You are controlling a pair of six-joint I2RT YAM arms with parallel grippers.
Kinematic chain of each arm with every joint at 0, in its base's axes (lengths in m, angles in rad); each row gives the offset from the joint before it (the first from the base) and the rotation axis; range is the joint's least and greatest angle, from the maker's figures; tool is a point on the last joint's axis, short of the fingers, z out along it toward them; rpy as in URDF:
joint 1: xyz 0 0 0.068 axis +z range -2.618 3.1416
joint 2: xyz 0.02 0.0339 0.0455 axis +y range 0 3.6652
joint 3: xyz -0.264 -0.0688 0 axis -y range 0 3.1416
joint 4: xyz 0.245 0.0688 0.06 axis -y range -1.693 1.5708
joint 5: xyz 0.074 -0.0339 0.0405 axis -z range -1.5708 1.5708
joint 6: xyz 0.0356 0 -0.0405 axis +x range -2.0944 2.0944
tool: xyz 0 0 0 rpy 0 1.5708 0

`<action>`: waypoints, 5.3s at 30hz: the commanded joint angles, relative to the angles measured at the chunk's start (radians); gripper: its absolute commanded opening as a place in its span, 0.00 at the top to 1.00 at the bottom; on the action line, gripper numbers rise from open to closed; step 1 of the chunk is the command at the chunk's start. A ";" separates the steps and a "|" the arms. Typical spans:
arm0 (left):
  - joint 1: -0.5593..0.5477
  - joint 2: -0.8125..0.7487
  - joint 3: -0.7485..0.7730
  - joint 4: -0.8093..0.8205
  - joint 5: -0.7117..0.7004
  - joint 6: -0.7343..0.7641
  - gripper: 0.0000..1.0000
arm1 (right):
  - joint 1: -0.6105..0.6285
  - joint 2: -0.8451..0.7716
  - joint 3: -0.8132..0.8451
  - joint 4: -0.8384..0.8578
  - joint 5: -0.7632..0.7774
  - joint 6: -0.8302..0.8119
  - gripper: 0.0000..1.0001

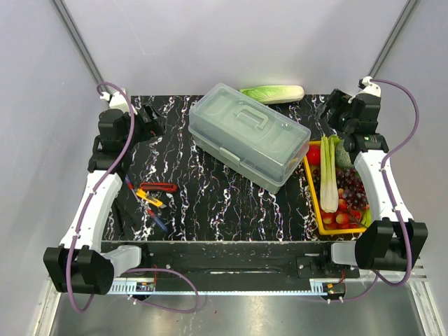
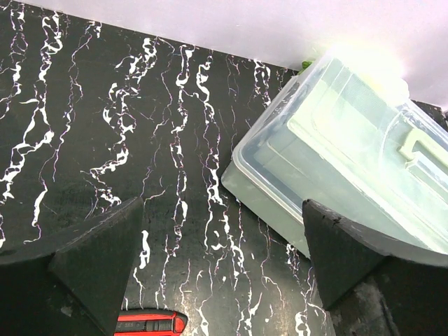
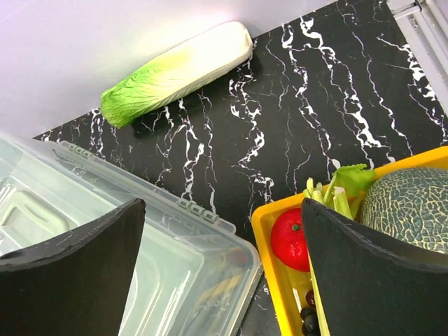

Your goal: Pack the tool kit

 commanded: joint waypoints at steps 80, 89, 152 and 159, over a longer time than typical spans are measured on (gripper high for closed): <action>-0.169 0.357 0.214 0.050 -0.148 -0.137 0.01 | 0.367 0.152 0.274 -0.228 -0.090 -0.093 0.01; -0.096 0.277 0.178 -0.116 -0.432 0.142 0.01 | 0.367 0.117 0.238 -0.185 0.061 -0.088 0.00; -0.195 0.712 -0.290 1.394 0.367 -1.189 0.01 | 0.596 0.421 0.682 -0.456 0.104 0.031 0.01; -0.224 0.818 -0.328 1.621 0.333 -1.227 0.01 | 0.553 0.382 0.597 -0.459 0.036 0.041 0.01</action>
